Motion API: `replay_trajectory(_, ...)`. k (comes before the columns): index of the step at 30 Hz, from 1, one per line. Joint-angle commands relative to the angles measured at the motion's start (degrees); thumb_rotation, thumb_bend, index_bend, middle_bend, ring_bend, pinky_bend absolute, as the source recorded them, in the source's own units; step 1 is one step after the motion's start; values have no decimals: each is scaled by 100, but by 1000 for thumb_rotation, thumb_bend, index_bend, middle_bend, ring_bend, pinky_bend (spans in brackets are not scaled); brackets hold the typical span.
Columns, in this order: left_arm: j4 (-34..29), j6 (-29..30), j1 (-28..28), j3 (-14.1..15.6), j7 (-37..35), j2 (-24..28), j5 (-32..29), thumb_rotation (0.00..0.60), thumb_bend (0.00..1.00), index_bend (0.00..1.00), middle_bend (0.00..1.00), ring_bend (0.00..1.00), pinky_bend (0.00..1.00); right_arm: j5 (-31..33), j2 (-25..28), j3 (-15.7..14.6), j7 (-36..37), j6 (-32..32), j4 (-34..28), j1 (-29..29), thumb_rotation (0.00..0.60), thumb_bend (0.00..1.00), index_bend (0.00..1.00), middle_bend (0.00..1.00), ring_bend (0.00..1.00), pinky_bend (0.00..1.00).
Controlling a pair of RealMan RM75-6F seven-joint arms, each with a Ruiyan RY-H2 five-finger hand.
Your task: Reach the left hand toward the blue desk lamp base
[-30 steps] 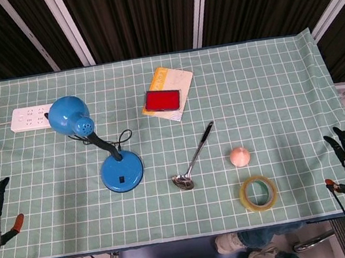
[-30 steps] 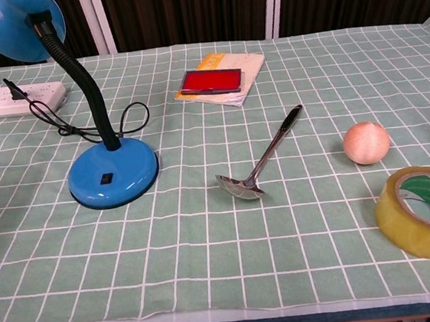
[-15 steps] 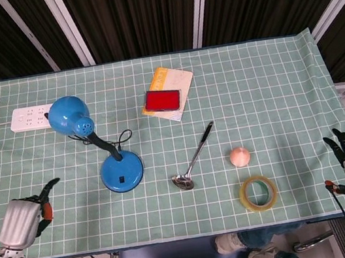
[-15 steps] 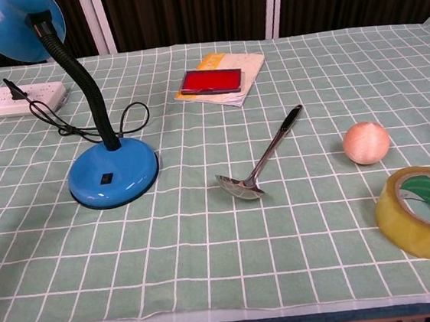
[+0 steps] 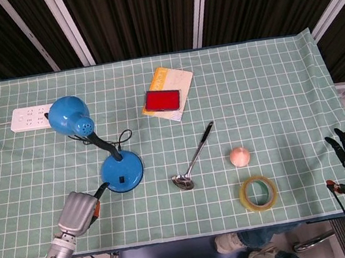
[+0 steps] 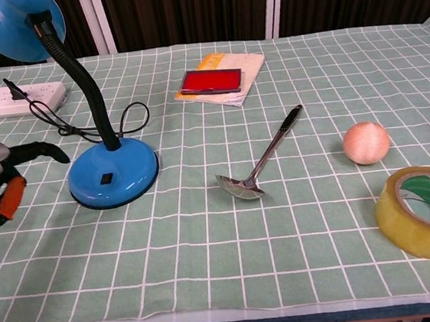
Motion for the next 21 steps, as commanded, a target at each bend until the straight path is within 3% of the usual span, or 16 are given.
replay_trajectory(1, 82, -152, -103, -59, 211, -185, -181, 600, 794, 217, 813, 800, 916, 12, 3, 3, 1, -4, -3, -2, 600, 169, 126, 37, 74, 0)
replay_trajectory(21, 483, -236, -293, -152, 490, -657, -601, 600, 794, 217, 815, 800, 916, 120, 9, 25, -62, -49, -49, -3, 600, 168, 126, 37, 74, 0)
